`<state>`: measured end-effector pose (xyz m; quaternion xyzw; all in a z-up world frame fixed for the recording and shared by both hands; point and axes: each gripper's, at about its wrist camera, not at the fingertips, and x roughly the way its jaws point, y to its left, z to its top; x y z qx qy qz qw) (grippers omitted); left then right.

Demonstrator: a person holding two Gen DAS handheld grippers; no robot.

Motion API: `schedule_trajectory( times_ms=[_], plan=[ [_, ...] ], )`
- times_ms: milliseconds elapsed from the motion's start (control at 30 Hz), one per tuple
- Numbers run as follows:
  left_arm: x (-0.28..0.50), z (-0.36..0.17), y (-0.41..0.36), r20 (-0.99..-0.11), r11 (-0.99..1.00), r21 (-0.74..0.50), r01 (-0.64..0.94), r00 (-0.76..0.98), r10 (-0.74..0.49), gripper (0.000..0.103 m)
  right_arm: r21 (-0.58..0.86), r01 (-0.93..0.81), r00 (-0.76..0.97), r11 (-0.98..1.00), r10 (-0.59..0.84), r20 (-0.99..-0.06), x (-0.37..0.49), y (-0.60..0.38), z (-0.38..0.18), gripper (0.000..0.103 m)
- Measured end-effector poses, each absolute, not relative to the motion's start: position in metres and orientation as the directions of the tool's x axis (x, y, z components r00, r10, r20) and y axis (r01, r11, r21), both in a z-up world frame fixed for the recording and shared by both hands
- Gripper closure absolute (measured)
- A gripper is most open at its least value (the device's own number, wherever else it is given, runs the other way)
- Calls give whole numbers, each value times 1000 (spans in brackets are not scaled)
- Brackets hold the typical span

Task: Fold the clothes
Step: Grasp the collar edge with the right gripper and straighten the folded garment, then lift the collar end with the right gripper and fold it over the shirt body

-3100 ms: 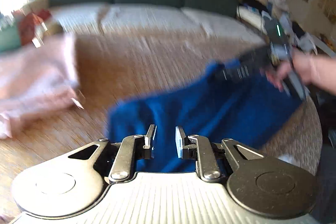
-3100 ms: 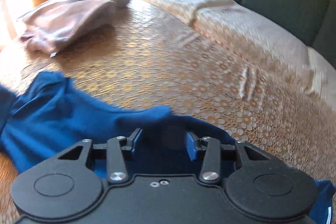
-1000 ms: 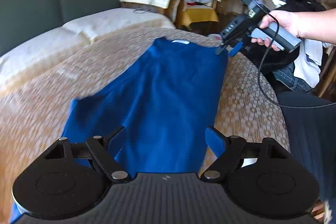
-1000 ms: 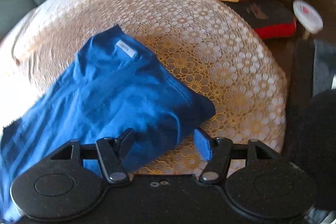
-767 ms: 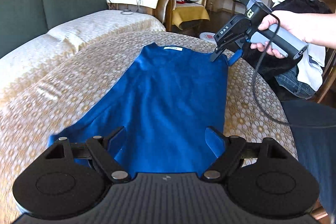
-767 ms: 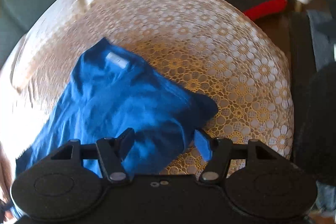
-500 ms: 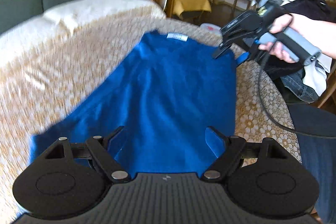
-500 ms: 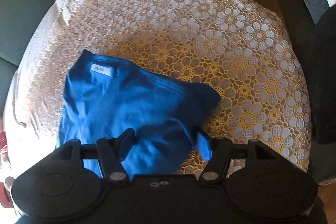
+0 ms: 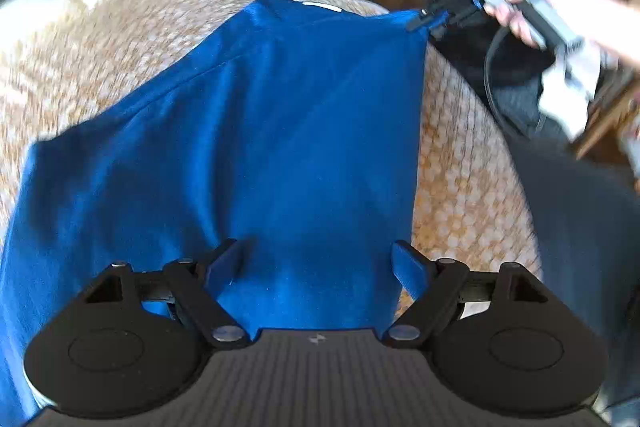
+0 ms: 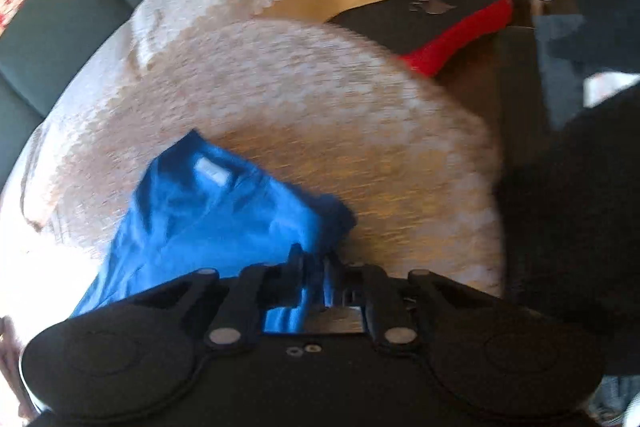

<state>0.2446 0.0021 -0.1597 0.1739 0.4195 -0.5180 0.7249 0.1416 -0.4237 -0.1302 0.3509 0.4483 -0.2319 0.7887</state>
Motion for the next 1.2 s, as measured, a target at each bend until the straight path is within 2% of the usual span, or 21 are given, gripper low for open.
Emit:
schedule_trajectory(
  times_ms=[133,433,667,867,1000,1200],
  plan=[
    [252,-150,-1,-785,408,-163,898,132,-605,21,429,692,511,581,25,-859,129,-437,-143,0],
    [272,-126,-13,-745,431,-127,893,201,-636,21,512,721,526,467,112,-843,118,-432,-147,0],
    [282,-134,-36,-788,341,-64,938,162,-594,21,503,738,519,449,100,-849,142,-423,-156,0],
    [306,-143,-49,-813,335,12,942,205,-546,21,486,758,502,434,87,-860,155,-418,-162,0],
    [316,-158,-50,-861,354,11,935,189,-472,21,448,762,477,467,64,-877,162,-413,-163,0],
    [318,-167,-43,-848,391,-14,920,196,-493,16,385,730,474,565,-13,-880,169,-400,-156,0]
  ],
)
